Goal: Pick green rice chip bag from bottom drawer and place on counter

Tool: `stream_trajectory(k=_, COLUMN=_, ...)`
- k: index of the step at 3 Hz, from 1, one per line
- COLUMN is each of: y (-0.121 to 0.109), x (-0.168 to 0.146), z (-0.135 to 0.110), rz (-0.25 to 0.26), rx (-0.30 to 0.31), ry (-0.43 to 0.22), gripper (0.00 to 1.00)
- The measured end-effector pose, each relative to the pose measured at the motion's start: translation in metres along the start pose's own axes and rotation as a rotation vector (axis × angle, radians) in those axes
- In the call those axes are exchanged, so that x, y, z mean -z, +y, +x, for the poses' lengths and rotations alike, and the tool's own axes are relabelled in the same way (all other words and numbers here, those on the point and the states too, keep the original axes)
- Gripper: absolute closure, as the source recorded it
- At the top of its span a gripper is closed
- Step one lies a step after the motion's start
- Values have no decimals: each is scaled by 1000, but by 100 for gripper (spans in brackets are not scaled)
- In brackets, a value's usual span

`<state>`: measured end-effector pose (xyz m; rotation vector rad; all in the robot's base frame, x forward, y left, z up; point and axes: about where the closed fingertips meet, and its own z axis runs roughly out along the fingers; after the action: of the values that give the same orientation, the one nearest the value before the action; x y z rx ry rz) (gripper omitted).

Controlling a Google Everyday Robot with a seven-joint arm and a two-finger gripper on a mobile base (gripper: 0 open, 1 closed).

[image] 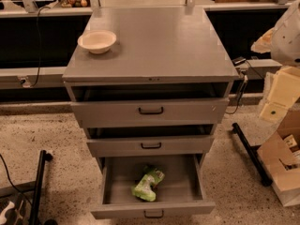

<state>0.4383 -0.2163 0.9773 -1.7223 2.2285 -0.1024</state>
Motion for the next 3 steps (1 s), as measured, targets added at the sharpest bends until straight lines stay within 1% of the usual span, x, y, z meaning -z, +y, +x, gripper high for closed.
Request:
stream_trajectory(k=1, y=0, x=0, z=-1, rz=4, rx=2, ry=-2, gripper=0)
stream_trajectory(k=2, y=5, x=-4, z=-12, rz=50, rx=53, ry=-33, gripper=0)
stream_trajectory(k=3, y=-5, x=-12, z=-19, rz=107, rx=74, ry=-58, gripper=0)
